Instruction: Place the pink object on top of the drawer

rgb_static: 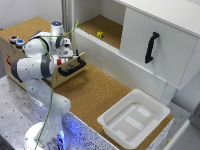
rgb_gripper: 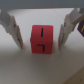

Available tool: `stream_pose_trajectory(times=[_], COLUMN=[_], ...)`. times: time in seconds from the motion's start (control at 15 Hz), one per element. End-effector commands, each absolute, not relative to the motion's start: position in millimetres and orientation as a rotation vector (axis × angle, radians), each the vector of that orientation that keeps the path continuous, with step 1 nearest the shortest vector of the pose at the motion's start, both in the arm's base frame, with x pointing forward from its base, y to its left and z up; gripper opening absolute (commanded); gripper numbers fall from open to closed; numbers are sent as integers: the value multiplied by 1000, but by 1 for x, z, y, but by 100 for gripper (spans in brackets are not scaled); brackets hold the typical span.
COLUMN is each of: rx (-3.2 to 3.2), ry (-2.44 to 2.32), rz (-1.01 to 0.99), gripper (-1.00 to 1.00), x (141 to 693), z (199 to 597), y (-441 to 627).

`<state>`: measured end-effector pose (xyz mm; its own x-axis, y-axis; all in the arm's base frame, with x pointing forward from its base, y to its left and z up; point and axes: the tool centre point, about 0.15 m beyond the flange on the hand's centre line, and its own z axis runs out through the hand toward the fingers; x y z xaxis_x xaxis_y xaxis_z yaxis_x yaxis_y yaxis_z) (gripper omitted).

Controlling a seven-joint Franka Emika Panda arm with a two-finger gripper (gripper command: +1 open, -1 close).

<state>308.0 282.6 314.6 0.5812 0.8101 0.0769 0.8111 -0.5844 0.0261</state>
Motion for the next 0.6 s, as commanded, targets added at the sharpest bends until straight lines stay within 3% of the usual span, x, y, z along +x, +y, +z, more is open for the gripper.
stream_pose_trajectory(times=[0.0, 0.27, 0.53], rx=[-2893, -2919, -2900], ry=[-1381, -1279, -1197], rz=[-254, -313, -301], gripper=[-100, -100, -100], x=[299, 302, 310], z=[304, 317, 354], y=[289, 292, 303])
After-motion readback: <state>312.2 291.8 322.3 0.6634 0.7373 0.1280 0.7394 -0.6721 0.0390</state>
